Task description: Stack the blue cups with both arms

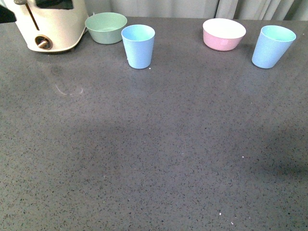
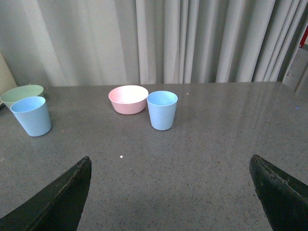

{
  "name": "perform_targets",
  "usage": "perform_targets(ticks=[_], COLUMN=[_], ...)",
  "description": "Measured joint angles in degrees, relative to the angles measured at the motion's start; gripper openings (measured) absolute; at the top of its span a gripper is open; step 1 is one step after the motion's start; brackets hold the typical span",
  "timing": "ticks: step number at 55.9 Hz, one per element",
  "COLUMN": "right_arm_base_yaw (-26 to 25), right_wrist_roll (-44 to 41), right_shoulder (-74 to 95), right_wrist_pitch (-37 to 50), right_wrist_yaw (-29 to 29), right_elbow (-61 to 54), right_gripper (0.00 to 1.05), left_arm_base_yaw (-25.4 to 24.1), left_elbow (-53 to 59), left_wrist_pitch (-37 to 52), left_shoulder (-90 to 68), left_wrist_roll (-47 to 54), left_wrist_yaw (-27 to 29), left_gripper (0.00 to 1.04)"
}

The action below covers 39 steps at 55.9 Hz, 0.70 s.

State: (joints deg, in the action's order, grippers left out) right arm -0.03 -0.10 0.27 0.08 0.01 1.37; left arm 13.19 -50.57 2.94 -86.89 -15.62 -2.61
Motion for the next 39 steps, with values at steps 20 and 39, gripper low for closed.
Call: perform_targets(ticks=[20,39], right_arm_base_yaw=[0.0,0.0], right_wrist_roll=[0.0,0.0], right_shoulder=[0.0,0.0], right_wrist_pitch=[0.0,0.0], right_wrist_yaw=[0.0,0.0], right_elbow=[0.0,0.0], right_gripper=[0.96,0.96], left_arm_base_yaw=[4.3,6.9], left_elbow=[-21.4,-37.7], left_wrist_pitch=[-7.4,-15.7], left_shoulder=[-21.6,-32.7], left_wrist_roll=[-4.3,-6.4], left_wrist_yaw=[4.8,9.4], left_gripper=[0.96,0.96])
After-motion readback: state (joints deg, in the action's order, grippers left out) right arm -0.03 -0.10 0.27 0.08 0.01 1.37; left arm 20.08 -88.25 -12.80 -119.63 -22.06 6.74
